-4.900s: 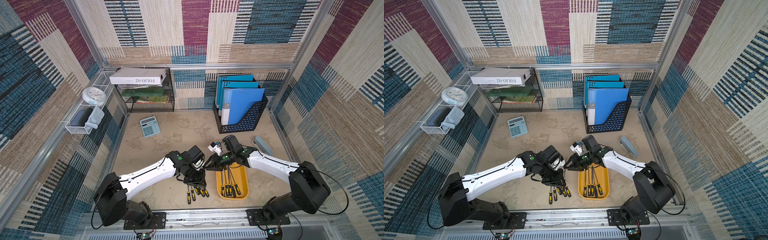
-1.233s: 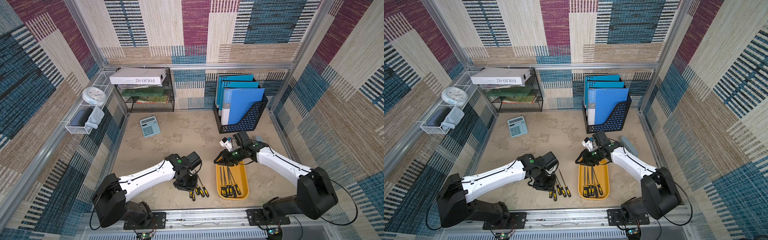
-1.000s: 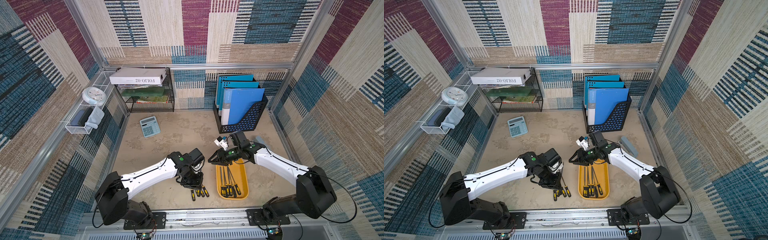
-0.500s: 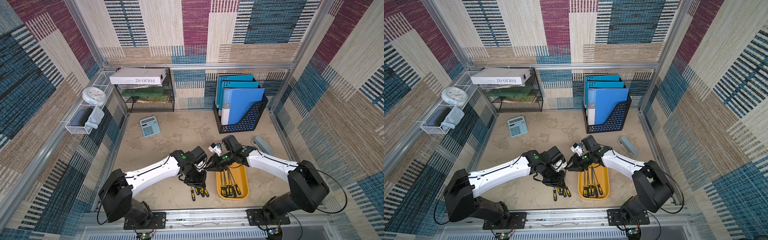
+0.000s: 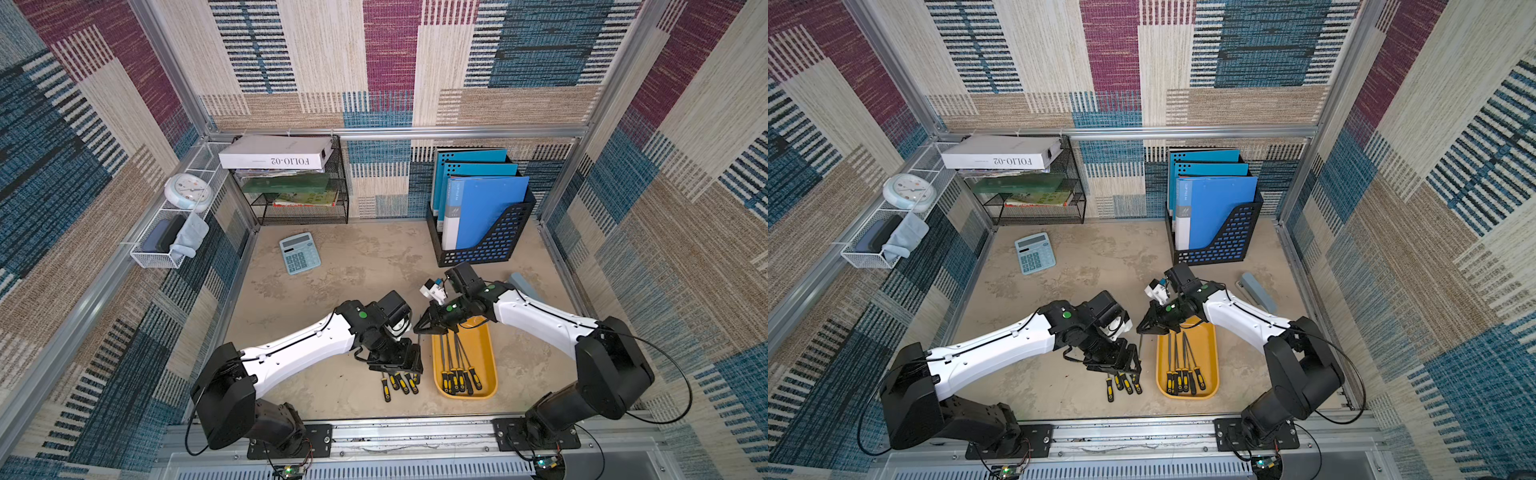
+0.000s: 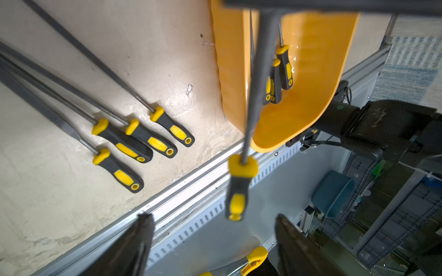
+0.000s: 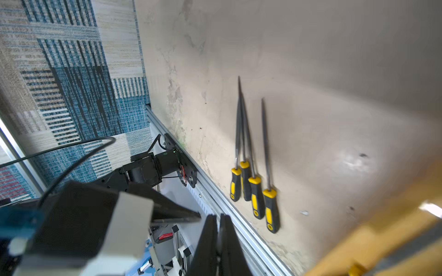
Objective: Put the file tool into the storage box
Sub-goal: Place the file tool in the storage box.
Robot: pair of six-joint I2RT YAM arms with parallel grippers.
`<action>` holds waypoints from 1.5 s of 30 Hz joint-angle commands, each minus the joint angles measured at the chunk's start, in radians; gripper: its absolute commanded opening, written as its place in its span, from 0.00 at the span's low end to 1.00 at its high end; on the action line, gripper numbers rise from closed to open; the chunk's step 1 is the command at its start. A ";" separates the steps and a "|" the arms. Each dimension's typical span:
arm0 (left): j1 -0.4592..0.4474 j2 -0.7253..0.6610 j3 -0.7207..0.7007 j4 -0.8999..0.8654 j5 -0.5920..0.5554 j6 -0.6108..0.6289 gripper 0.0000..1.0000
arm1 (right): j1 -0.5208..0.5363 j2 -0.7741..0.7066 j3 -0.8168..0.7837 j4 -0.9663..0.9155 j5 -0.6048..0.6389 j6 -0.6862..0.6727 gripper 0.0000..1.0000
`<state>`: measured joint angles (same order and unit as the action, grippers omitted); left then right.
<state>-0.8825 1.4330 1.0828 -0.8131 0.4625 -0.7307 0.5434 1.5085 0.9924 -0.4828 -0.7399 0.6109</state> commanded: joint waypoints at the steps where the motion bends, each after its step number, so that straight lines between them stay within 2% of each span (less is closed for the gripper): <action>1: 0.019 -0.034 -0.028 -0.030 -0.050 -0.020 0.93 | -0.094 -0.052 0.010 -0.248 0.099 -0.158 0.00; 5: 0.048 -0.074 -0.089 -0.020 -0.081 -0.056 0.94 | -0.146 -0.030 0.050 -0.402 0.274 -0.280 0.00; 7: 0.060 -0.081 -0.109 -0.015 -0.087 -0.067 0.94 | -0.146 -0.007 0.044 -0.402 0.309 -0.297 0.00; 15: 0.069 -0.085 -0.155 0.007 -0.108 -0.105 0.94 | -0.128 0.063 0.012 -0.341 0.341 -0.303 0.00; 24: 0.069 -0.081 -0.206 0.045 -0.110 -0.142 0.91 | -0.109 0.102 -0.027 -0.295 0.323 -0.297 0.00; 26: 0.069 -0.079 -0.216 0.056 -0.110 -0.155 0.91 | -0.108 0.104 -0.034 -0.285 0.320 -0.295 0.05; 32: 0.066 -0.052 -0.241 0.065 -0.110 -0.188 0.87 | -0.106 0.090 -0.034 -0.290 0.332 -0.298 0.32; 34: 0.060 -0.044 -0.246 0.065 -0.112 -0.193 0.84 | -0.108 0.074 -0.027 -0.298 0.340 -0.294 0.36; 42: -0.011 0.046 -0.225 0.057 -0.151 -0.241 0.73 | -0.108 0.029 0.054 -0.341 0.354 -0.280 0.39; 45: -0.040 0.105 -0.211 0.040 -0.174 -0.260 0.66 | -0.109 0.029 0.081 -0.348 0.349 -0.281 0.39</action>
<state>-0.9070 1.5074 0.8627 -0.7498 0.3286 -0.9630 0.4343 1.5417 1.0550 -0.8017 -0.3939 0.3264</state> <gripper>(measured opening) 0.679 0.391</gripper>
